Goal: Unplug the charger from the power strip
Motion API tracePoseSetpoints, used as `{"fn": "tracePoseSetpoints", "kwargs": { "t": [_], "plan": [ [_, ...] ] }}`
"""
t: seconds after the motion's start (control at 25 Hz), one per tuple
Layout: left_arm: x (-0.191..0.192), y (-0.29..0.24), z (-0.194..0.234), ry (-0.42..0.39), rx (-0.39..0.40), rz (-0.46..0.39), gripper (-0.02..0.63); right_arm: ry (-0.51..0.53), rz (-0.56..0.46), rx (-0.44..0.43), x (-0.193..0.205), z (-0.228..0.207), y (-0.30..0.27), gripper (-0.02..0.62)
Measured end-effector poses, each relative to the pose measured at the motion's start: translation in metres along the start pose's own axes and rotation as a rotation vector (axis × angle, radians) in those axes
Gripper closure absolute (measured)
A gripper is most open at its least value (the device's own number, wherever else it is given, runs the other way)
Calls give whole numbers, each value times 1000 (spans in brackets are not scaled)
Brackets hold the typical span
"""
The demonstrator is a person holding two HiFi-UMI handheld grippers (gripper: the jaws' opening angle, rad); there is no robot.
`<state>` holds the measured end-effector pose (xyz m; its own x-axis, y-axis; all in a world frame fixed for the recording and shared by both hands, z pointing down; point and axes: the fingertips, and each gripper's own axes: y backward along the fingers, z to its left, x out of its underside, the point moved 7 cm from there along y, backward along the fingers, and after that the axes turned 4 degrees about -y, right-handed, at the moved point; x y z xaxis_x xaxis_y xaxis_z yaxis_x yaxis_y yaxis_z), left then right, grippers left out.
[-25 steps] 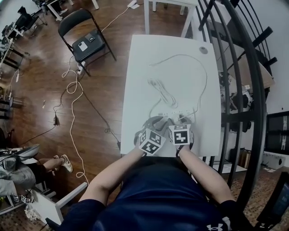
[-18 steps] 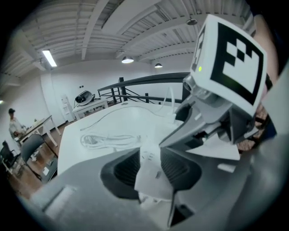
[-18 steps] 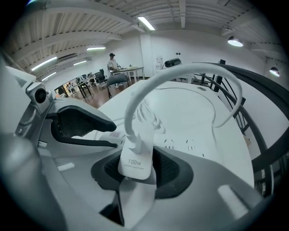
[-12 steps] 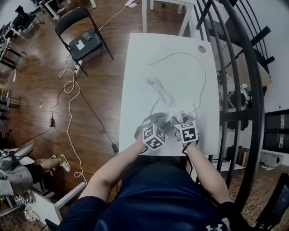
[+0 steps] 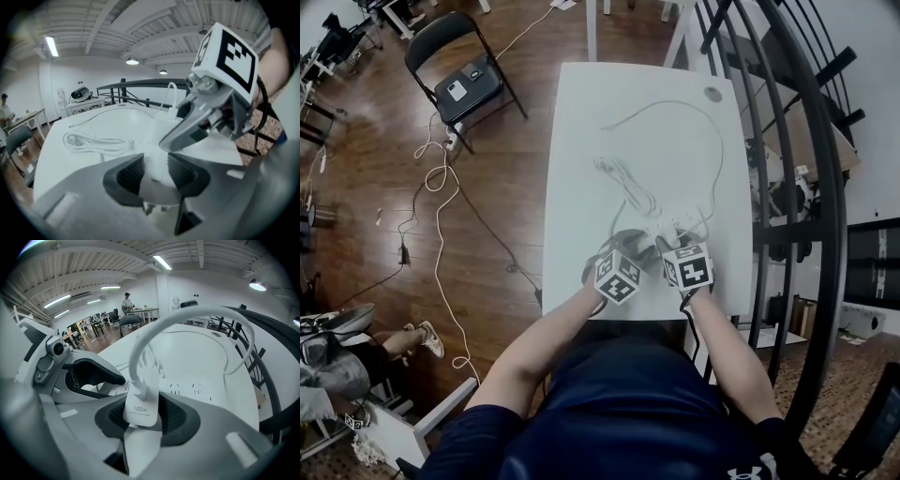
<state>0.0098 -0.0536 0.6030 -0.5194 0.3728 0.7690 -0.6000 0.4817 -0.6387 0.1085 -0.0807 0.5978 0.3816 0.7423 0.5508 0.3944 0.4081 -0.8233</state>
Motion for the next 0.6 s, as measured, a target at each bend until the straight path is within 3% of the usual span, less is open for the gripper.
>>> {"fn": "tracePoseSetpoints", "kwargs": {
  "t": [0.28,0.6],
  "plan": [
    [-1,1,-4,-4,-21,-30,445,-10,-36,68,1,3,6,453],
    [0,2,-5,-11,-29,-40,445,-9,-50,84,-1,5,8,453]
  ]
}}
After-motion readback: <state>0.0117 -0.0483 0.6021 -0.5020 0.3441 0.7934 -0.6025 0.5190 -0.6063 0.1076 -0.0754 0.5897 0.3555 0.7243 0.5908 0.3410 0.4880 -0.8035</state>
